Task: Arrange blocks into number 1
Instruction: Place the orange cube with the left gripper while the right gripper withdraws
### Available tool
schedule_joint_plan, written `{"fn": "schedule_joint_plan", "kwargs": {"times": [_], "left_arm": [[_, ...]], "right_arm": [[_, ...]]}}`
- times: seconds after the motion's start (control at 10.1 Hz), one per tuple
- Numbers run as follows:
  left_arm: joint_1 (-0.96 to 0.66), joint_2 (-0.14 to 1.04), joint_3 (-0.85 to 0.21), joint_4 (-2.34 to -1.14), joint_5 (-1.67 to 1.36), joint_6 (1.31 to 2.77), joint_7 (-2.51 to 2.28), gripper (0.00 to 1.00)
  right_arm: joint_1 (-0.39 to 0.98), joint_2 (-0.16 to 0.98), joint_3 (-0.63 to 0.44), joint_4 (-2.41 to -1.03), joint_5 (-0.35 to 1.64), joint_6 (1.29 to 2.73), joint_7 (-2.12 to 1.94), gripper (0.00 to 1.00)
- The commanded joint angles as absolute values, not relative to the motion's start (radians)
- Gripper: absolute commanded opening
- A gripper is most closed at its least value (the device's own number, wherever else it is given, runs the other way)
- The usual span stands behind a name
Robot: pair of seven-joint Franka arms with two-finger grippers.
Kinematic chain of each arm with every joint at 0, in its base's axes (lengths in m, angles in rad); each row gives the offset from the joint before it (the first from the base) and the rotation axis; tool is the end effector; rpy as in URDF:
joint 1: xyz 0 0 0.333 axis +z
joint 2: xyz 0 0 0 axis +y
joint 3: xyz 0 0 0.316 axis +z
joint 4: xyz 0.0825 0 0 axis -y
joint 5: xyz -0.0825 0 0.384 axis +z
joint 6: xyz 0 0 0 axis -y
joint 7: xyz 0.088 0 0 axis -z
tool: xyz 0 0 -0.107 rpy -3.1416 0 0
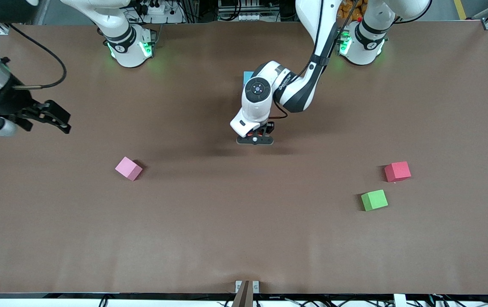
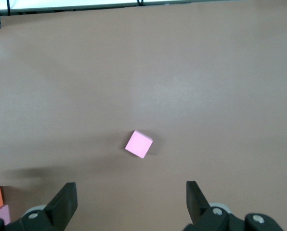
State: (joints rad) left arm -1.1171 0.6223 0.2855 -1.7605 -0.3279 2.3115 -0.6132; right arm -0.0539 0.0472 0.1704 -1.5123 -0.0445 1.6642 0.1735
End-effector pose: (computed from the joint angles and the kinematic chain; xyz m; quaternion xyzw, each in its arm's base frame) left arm 0.4276 -0.5010 0.2208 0.9990 -0.0196 -0.0363 0.0153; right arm 0.5757 0.0604 0.6348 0.9981 -0.0279 0.0547 0.0104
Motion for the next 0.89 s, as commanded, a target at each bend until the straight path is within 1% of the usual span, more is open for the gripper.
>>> {"fn": "schedule_joint_plan", "kwargs": {"times": [0.0, 0.1, 0.2, 0.3, 0.5, 0.79], "left_arm": [[-1.14, 0.649, 0.304, -1.736, -0.359, 2.292, -0.584, 0.0], [-1.15, 0.653, 0.304, -1.738, -0.357, 2.29, -0.584, 0.0], [-1.154, 0.657, 0.304, -1.74, -0.356, 2.29, -0.586, 0.64], [-1.158, 0.655, 0.304, -1.743, -0.353, 2.29, -0.598, 1.0], [-1.152, 0.622, 0.319, -1.743, -0.351, 2.281, -0.598, 1.0], [-1.149, 0.482, 0.48, -1.741, -0.344, 2.179, -0.594, 1.0]], "right_arm": [[-0.071, 0.035, 0.152, -1.493, -0.046, 1.648, 0.11, 1.0], [-0.071, 0.032, 0.141, -1.491, -0.048, 1.647, 0.083, 1.0], [-0.071, 0.028, 0.123, -1.49, -0.046, 1.647, 0.019, 1.0], [-0.069, 0.023, 0.109, -1.489, -0.048, 1.647, -0.01, 1.0], [-0.069, 0.023, 0.107, -1.476, -0.051, 1.646, -0.014, 1.0], [-0.066, -0.012, 0.101, -1.471, -0.057, 1.646, -0.011, 1.0]]}}
